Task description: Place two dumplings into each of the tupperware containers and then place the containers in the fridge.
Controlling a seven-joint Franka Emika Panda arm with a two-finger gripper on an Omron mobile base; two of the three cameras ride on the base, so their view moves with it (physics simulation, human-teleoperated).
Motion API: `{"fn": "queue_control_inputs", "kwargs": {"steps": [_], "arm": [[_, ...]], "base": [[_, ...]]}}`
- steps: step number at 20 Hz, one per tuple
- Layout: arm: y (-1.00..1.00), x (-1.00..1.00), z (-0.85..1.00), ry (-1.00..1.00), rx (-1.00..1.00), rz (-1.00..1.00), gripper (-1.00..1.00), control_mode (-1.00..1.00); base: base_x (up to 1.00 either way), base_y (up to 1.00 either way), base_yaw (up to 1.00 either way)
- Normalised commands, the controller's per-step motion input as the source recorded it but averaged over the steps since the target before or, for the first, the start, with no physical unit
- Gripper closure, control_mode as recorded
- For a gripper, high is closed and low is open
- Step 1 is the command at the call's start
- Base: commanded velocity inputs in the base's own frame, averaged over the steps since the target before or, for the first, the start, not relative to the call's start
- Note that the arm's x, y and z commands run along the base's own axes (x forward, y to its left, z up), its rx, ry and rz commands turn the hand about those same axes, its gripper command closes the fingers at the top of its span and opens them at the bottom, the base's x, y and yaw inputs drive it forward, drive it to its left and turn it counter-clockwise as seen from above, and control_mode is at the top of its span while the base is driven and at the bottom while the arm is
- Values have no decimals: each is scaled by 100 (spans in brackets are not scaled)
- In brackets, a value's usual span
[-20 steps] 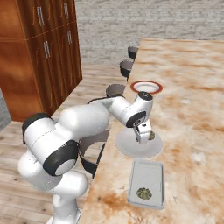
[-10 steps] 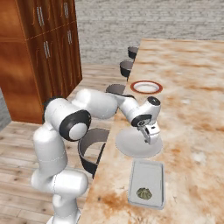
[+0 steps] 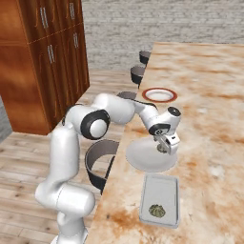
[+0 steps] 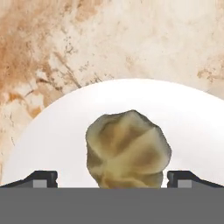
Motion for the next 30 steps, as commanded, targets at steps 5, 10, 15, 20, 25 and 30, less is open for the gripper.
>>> {"fn": "queue_control_inputs", "kwargs": {"steps": [5, 10, 15, 20, 25, 30], "arm": [[-6, 34, -36, 0, -6, 2, -100, -100], [0, 21, -29, 3, -16, 1, 100, -100], [0, -6, -1, 4, -3, 3, 100, -100], [0, -74, 87, -4, 11, 15, 100, -100], [-13, -100, 46, 0, 0, 20, 100, -100], [-2, -100, 19, 0, 0, 7, 100, -100]], "base": [[0, 0, 0], [0, 0, 0], [0, 0, 0], [0, 0, 0], [0, 0, 0], [0, 0, 0]]}}
